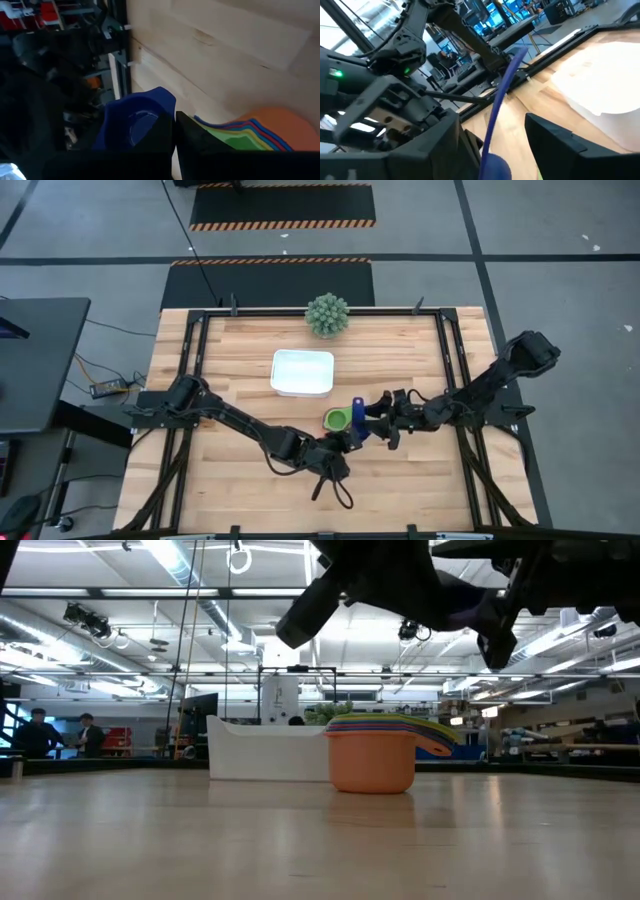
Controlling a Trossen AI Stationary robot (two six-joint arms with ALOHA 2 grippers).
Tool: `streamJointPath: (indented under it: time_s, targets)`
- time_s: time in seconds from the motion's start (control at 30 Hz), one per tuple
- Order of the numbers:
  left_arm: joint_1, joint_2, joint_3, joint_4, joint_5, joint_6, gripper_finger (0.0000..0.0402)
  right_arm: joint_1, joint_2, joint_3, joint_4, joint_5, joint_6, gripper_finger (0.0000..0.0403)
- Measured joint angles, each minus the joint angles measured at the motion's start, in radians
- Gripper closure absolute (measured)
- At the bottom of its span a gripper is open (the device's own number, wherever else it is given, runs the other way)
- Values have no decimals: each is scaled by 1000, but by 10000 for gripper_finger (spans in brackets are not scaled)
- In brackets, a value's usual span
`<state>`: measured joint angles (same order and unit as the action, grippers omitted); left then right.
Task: Nest measuring cups in basket
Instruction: Stack the blue nesting cup on the green nesting cup
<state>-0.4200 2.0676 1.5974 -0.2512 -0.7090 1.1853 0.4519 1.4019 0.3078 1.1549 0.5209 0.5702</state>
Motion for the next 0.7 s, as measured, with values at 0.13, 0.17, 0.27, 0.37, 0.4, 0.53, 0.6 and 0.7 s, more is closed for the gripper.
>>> streamJointPath:
  time_s: [0.13,0.17,0.27,0.37,0.4,0.53,0.6,0.7]
  targets:
    - [-4,0,0,-44,-2,-36,395,0,-78,-67,2,0,-5,162]
    - [-5,0,-1,-47,-1,-47,395,0,-104,-88,3,0,-7,162]
    - [-6,0,-1,-58,8,-65,395,15,-170,-141,-3,0,-39,162]
    - [-4,0,-1,-82,73,-99,395,54,-214,-182,-7,-15,-93,162]
    - [-2,0,-1,-94,96,-105,395,71,-224,-191,-8,-15,-109,163]
    - [1,0,-1,-133,215,-109,395,149,-233,-181,-86,2,-163,164]
    - [2,0,-1,-138,273,-113,395,180,-228,-143,-197,58,-182,164]
    - [3,-2,-1,-144,337,-128,395,220,-226,-64,-420,142,-223,164]
